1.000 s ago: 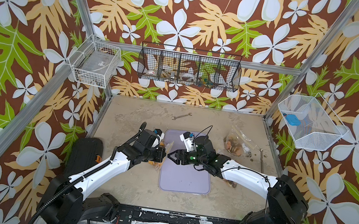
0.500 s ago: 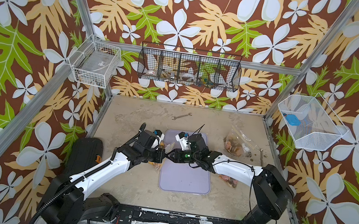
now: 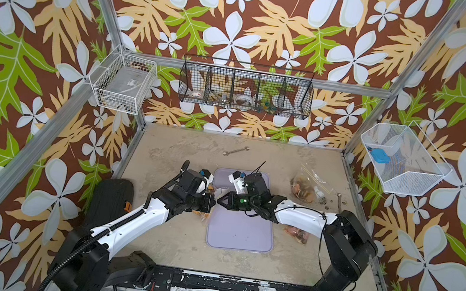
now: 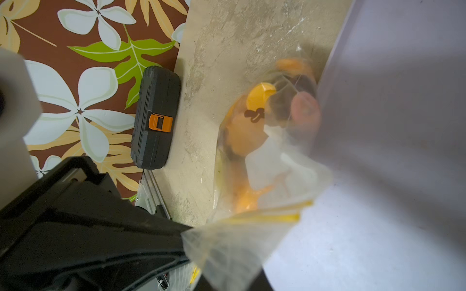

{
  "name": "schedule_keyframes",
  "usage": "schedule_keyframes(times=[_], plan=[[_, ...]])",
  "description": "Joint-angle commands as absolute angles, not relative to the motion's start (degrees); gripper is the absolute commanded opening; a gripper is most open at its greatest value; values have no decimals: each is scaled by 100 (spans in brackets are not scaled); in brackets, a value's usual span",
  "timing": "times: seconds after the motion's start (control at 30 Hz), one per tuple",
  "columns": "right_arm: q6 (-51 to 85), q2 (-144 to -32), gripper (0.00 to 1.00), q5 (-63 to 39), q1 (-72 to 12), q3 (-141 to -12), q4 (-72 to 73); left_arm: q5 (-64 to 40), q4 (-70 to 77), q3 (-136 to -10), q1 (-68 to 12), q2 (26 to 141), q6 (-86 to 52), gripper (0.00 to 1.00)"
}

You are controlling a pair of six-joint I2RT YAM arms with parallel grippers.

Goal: Pour cookies out of the ziploc bag
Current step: Open the ziploc bag at the center of the board.

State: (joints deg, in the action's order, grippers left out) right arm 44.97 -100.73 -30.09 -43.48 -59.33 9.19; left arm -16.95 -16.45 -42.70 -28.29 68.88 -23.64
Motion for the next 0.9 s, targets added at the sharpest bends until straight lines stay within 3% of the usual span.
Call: schedule_keyframes(times=[0.0, 0.07, 0.87], plan=[[4557, -10081, 7, -2999, -4349, -5934, 967, -1750, -1555, -4264, -2830, 6873, -2312, 0], [4549, -10065, 0, -2999, -4348, -5924, 967, -1717, -1556, -4271, -2830, 6873, -2312, 0], [3805, -10088, 0, -1586, -4438, -6275, -244, -1546, -1613, -4350, -2830, 6799, -2373, 0]])
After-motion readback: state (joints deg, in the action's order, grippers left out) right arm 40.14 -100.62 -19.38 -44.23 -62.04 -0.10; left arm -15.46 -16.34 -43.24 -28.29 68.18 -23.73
